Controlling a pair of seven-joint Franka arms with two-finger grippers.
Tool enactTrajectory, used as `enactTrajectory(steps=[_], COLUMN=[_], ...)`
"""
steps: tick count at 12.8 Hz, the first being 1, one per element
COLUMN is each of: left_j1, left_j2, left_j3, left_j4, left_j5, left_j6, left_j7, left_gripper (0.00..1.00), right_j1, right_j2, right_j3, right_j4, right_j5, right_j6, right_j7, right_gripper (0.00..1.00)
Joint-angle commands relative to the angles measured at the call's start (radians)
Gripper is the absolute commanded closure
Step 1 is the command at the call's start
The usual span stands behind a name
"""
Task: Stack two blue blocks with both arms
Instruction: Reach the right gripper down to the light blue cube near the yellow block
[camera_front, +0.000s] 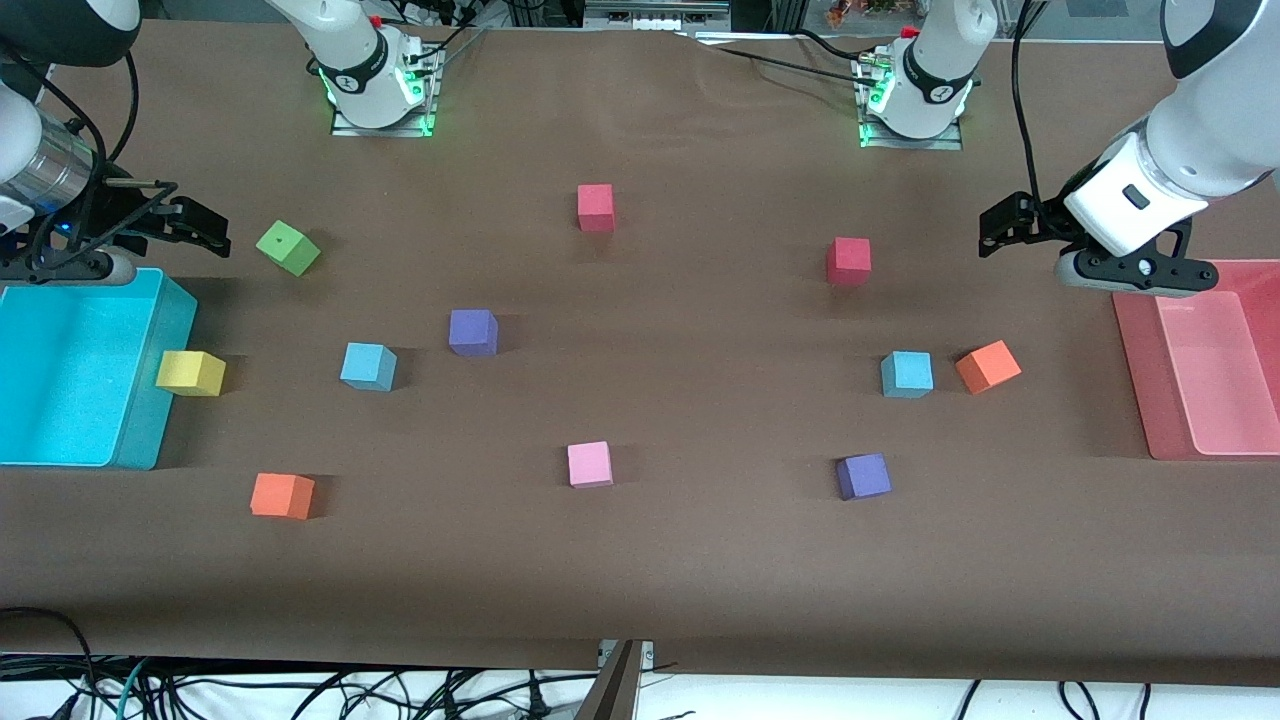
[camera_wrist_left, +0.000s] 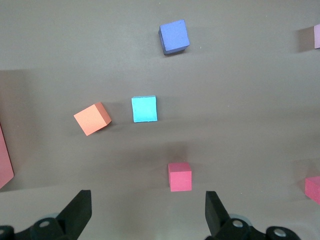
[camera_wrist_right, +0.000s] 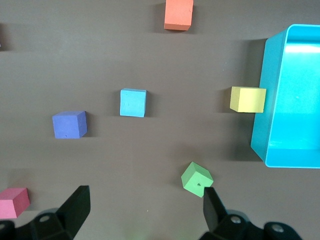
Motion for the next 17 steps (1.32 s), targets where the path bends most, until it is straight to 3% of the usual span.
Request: enactTrajectory(steps=[1,6,10,13,17], left_j1=[-0.005,-0.005,-0.005,-0.005,-0.005], left_j2=[0.007,0.007,0.007,0.007,0.007], left_j3=[0.006,0.007,0.007,0.007,0.006], left_j4=[0.028,0.028,0.028,0.028,0.028], left_j5=[-0.023,-0.023,-0.023,-0.023,-0.023], left_j6=[-0.024,-0.024,-0.024,-0.024,-0.024], left_j7=[-0.006,-0.005,-0.005,-0.006,-0.006], left_gripper=[0.00,0.00,0.00,0.00,0.00], right_j1=[-0.003,-0.001,0.014,0.052,0.054], right_j2=[-0.008,-0.005,0.154,0.274,0.295], right_j3=[0.000,0.002,0.012,0.014,0.014], right_j4=[0.000,-0.005,0.003,-0.035,-0.312], right_j5=[-0.001,-0.004,-0.007,0.004,0.010], right_j6=[-0.012,-0.010,0.030,0.207,0.635], right_j7=[0.011,0.001,0.008,0.012,0.069], right_gripper=[0.00,0.00,0.00,0.00,0.00])
